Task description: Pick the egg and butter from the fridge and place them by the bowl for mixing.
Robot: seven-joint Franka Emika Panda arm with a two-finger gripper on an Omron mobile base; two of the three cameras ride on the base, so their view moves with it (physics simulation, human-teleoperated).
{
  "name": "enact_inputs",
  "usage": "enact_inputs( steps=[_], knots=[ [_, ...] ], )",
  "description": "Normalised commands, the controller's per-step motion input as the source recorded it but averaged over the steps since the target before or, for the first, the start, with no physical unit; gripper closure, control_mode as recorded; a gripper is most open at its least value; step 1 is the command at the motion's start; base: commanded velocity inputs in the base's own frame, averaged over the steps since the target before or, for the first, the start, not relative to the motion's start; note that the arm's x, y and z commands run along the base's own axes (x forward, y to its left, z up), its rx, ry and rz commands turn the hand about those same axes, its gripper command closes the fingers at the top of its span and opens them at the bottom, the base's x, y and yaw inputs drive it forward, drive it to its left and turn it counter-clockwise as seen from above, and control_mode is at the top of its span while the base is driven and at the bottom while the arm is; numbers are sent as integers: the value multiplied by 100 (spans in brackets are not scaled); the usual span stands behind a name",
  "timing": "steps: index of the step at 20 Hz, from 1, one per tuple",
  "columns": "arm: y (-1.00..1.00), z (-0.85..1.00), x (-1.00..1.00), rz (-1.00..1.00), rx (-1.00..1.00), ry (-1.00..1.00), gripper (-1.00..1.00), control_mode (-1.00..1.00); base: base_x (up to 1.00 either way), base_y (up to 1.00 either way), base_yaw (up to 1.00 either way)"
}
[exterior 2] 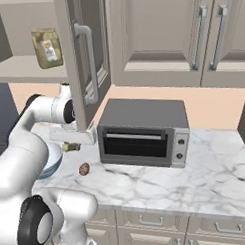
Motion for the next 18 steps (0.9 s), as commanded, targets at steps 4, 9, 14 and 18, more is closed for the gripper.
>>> enact_inputs(
  steps=[4, 9, 14, 18],
  knots=[
    [-10, -77, 21, 2, 0, 0, 100, -100, 0, 0, 0],
    [0, -68, 9, 0, 0, 0, 100, -100, 0, 0, 0],
    [-3, -26, 2, 0, 0, 0, 100, -100, 0, 0, 0],
    [-14, -35, 4, 0, 0, 0, 100, -100, 0, 0, 0]
  ],
)
